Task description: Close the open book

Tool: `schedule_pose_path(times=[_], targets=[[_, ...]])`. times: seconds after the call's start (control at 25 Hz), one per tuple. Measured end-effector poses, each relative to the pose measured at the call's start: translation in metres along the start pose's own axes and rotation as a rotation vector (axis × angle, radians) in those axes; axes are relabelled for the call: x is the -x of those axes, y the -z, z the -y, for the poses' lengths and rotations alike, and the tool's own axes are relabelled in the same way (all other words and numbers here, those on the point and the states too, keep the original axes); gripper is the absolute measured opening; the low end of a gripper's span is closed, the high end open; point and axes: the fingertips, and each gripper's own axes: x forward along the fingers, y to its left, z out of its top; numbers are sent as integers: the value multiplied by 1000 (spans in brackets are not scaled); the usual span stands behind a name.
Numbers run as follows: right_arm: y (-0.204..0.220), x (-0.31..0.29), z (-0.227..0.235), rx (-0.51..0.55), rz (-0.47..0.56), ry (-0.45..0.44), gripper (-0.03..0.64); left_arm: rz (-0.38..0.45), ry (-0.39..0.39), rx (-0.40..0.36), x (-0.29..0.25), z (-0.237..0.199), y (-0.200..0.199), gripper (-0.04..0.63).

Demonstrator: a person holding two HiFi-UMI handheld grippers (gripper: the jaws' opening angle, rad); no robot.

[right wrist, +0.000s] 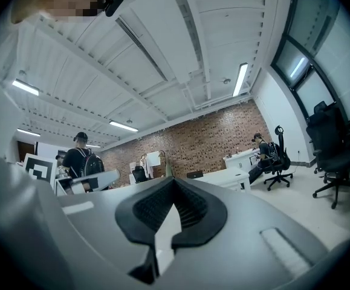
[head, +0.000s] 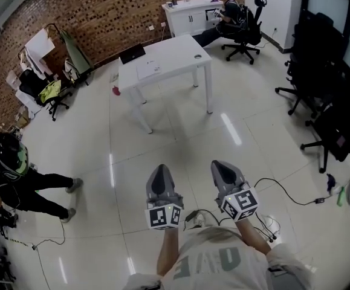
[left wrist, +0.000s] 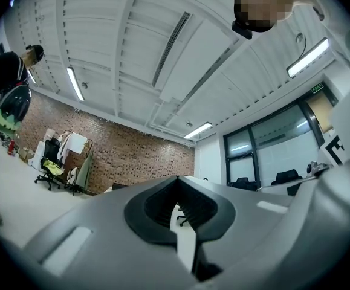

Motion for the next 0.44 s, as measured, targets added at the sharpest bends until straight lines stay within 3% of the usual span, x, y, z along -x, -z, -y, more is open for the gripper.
schedule_pose_path(times=[0.44], targets=[[6, -4, 2, 0, -6, 2, 3, -14, -12, 3, -2, -7, 6, 14]])
